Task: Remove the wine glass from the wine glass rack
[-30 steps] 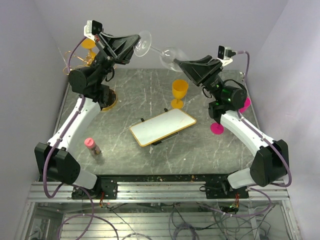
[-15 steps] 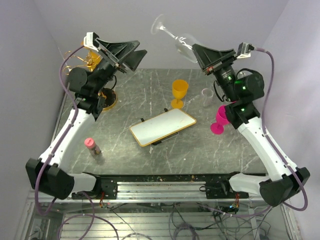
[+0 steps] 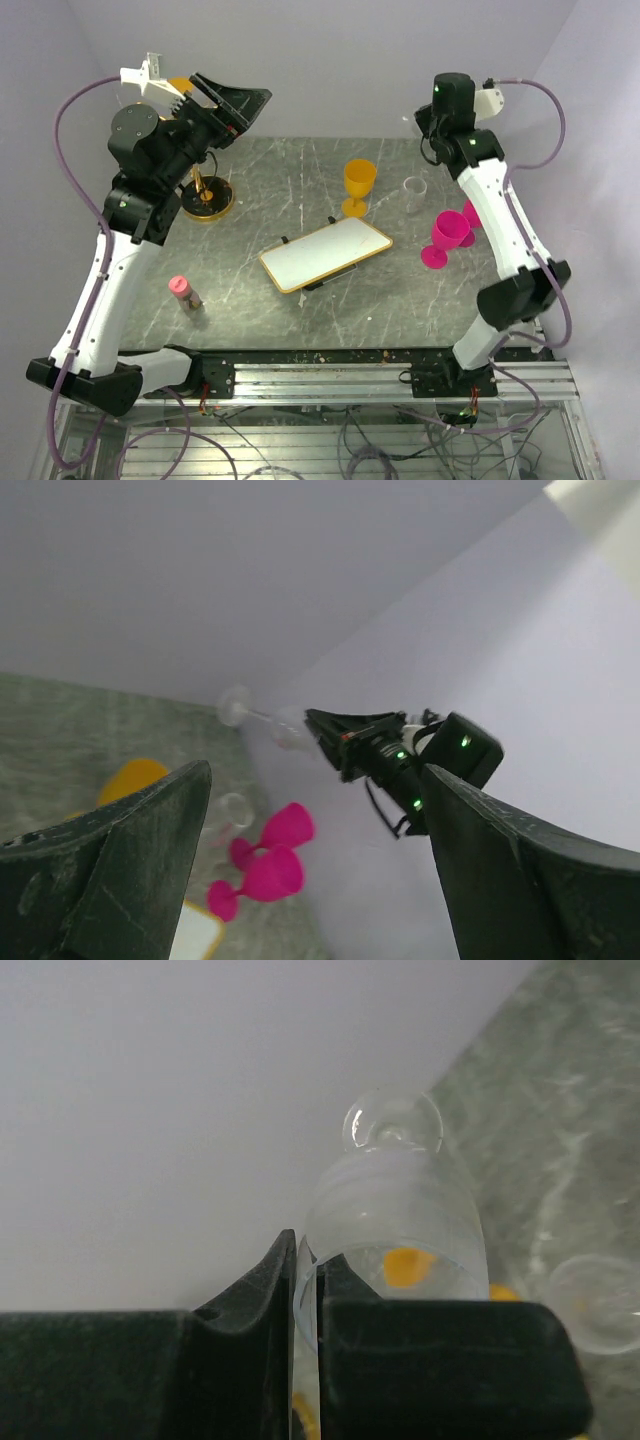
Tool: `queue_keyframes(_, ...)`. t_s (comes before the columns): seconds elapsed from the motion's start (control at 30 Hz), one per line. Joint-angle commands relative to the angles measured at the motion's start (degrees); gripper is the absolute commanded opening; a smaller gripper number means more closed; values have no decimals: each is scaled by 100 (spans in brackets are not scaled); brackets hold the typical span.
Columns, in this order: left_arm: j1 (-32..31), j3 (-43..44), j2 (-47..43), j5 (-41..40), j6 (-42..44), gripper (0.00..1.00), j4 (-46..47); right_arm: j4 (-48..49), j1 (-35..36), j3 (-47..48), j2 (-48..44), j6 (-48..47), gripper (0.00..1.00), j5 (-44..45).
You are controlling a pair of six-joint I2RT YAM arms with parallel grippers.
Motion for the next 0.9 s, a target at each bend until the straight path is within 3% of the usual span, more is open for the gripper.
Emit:
queue_keyframes(0.0, -5, 471, 45, -728, 1156, 96, -1145, -1618, -431, 1168, 701, -110, 0, 484)
queue_keyframes(0.47, 246, 855, 265, -1031, 1860, 98, -1839, -3538, -1277, 3012, 2853, -44, 0, -253)
queue_keyframes(0.87, 1616, 1441, 1116, -106, 1735, 95, -2336, -3935, -1504, 3064, 3463, 32, 0, -434)
